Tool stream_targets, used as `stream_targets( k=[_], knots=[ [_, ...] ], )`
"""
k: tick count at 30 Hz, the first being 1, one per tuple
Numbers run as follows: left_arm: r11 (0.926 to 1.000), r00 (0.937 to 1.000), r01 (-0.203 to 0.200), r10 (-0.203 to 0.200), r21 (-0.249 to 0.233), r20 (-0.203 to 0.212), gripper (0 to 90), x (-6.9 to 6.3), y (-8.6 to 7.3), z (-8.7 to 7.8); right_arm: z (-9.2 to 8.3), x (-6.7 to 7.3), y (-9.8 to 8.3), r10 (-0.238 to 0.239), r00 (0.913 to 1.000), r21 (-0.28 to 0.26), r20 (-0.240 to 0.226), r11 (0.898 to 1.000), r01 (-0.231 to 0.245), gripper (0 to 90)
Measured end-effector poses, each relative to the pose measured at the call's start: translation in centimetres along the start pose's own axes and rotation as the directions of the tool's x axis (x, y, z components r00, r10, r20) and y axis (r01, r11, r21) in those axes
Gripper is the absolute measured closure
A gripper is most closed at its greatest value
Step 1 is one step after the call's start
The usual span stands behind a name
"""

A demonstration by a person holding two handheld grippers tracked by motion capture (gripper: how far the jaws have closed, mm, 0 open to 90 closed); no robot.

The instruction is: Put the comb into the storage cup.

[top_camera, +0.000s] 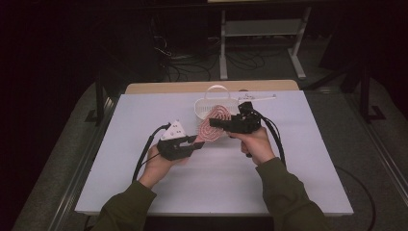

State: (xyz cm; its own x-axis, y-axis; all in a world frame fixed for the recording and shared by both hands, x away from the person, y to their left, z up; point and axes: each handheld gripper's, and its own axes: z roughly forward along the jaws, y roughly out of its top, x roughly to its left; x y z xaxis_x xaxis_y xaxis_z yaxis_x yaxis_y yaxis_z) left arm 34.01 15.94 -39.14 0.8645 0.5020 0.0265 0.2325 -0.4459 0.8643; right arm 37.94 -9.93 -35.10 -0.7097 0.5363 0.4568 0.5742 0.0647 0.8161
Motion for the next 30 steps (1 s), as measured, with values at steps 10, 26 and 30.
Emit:
stream_targets(
  k=[10,26,30],
  knots=[
    [1.0000,0.9999,-0.007,0.007,0.006,0.008,70.5,0.00,-0.02,0.06,-0.07,0.00,-0.03,0.016,0.9992,-0.017,-0.036,1.000,-0.017,61.7],
    [1.0000,1.0000,0.007,-0.007,0.000,0.003,62.0,0.33,-0.05,-0.08,0.01,0.04,-0.16,0.005,0.9992,-0.014,-0.040,1.000,-0.006,62.9],
    [0.9999,0.9998,0.015,-0.015,0.001,0.010,58.2,0.40,-0.05,-0.08,0.08,0.01,-0.23,0.004,0.9993,-0.013,-0.038,1.000,-0.004,62.9]
  ],
)
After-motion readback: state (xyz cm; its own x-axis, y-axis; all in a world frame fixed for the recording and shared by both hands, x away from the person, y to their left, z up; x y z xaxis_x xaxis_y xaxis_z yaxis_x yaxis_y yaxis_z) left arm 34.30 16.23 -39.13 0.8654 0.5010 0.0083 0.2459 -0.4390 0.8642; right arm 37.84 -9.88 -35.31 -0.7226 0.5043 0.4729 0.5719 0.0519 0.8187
